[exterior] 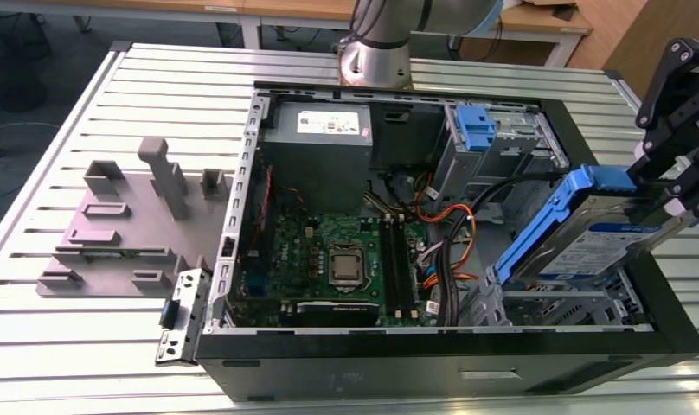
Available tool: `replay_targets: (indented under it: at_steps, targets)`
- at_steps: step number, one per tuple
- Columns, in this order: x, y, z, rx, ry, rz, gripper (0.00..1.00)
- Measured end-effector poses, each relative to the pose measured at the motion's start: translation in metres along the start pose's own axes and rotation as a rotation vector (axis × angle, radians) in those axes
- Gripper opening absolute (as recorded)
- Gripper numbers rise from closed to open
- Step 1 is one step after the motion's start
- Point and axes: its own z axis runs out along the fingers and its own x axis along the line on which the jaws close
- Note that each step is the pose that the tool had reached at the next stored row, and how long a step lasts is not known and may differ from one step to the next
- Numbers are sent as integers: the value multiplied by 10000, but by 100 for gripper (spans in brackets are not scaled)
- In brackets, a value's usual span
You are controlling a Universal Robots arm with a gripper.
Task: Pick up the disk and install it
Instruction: 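Pick up the disk, then insert the disk into the insertion slot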
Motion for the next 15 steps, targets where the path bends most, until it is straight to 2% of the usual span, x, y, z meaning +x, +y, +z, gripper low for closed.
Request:
replay_targets:
  at_steps: [4,15]
  targets:
    - [2,-1,50,1,4,0,35]
    - [12,-5,250,2,22,0,35]
